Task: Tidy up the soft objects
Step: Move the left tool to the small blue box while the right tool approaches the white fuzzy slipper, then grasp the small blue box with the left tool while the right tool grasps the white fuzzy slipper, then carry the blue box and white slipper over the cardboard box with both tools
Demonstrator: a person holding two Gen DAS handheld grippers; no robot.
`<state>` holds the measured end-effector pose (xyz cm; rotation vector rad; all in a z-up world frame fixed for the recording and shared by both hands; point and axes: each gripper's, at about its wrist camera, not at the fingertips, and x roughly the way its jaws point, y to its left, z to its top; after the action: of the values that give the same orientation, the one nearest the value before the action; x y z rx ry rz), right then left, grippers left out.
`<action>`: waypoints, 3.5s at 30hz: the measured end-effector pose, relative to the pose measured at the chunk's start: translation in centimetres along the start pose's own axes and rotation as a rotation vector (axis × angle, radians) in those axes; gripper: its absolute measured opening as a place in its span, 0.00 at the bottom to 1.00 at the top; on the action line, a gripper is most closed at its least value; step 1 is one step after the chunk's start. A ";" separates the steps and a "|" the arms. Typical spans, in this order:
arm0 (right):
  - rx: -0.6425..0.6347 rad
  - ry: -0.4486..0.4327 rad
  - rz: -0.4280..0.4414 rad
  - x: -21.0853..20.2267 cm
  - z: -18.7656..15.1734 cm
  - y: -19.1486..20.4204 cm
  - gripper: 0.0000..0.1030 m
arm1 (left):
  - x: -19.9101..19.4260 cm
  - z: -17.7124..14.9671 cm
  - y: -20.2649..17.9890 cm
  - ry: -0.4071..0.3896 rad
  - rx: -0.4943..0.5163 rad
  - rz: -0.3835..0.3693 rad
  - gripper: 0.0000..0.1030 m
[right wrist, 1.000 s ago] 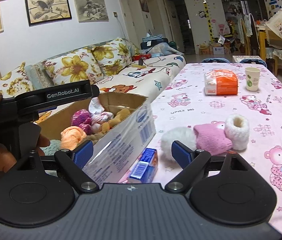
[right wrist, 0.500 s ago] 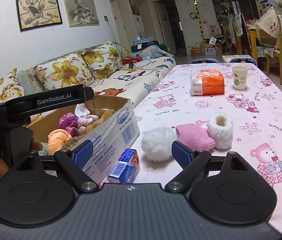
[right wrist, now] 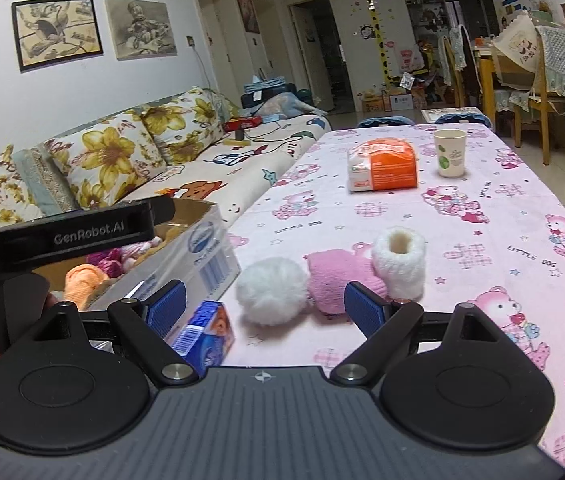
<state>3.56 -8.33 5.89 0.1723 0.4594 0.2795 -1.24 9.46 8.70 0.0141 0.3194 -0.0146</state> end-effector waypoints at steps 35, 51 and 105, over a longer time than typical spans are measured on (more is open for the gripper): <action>0.141 0.035 -0.244 4.2 -0.2 -10.4 1.00 | 0.4 -6.1 -6.7 0.118 0.151 0.100 0.99; 0.238 0.070 -0.227 8.0 0.0 -12.9 1.00 | 1.8 -7.8 -7.3 0.220 0.138 0.104 0.99; 0.110 0.108 -0.118 11.1 0.2 -9.9 0.60 | 5.2 -7.6 -6.4 0.330 -0.066 -0.107 0.24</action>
<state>15.43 -14.36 -0.70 0.2372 0.5908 0.1478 1.22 3.12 -0.21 -0.0667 0.6501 -0.1088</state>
